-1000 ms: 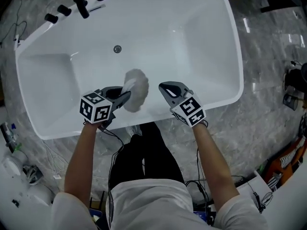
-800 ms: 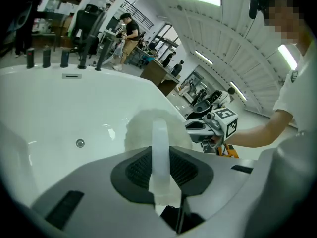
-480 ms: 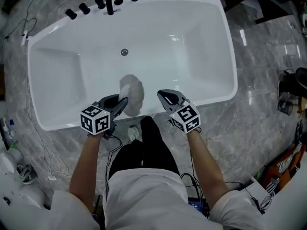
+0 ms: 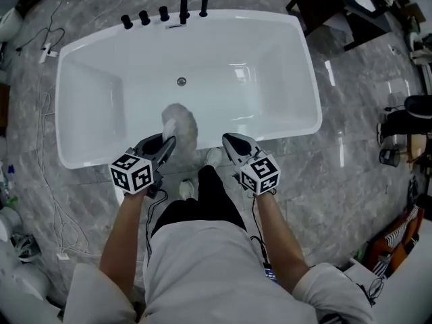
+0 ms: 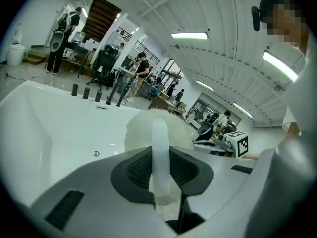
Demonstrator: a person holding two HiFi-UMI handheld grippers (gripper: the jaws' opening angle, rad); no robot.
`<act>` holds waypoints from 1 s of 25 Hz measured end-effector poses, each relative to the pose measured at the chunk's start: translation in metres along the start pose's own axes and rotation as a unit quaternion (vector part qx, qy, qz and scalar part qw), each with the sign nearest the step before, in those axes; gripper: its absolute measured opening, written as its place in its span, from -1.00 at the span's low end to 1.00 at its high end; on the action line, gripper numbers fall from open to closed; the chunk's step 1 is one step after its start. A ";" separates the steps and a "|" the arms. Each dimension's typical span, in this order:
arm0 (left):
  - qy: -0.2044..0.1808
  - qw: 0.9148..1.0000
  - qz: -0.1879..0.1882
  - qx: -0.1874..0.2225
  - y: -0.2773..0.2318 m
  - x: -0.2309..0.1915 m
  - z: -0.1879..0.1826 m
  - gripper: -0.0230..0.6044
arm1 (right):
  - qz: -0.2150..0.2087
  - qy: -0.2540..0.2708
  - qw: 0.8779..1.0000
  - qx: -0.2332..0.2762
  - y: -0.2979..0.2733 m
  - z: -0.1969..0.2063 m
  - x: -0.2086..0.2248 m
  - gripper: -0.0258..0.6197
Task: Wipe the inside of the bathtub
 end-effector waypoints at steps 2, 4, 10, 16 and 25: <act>-0.005 1.000 -0.005 0.015 0.021 0.012 0.002 -0.65 | 0.005 0.000 1.000 0.009 0.015 -0.004 -0.017 -0.86; -0.016 0.999 -0.011 0.031 0.041 0.026 0.001 -0.65 | 0.011 0.005 1.000 0.021 0.032 -0.011 -0.032 -0.86; -0.072 0.995 -0.019 0.064 0.096 0.068 0.008 -0.65 | 0.053 0.025 0.997 0.055 0.090 -0.025 -0.062 -0.86; -0.090 0.990 -0.045 0.101 0.127 0.095 0.015 -0.65 | 0.069 0.003 0.994 0.080 0.131 -0.033 -0.077 -0.86; -0.125 0.977 -0.093 0.148 0.139 0.127 0.003 -0.65 | 0.030 0.041 0.995 0.086 0.142 -0.058 -0.076 -0.86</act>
Point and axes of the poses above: the fingertips, and each gripper's own axes: y backward along the fingers, x to its right, z out of its underside, the point moved 4 cm from there along y, backward along the fingers, and after that the axes turned 12 degrees about z, right-handed, at the moved point
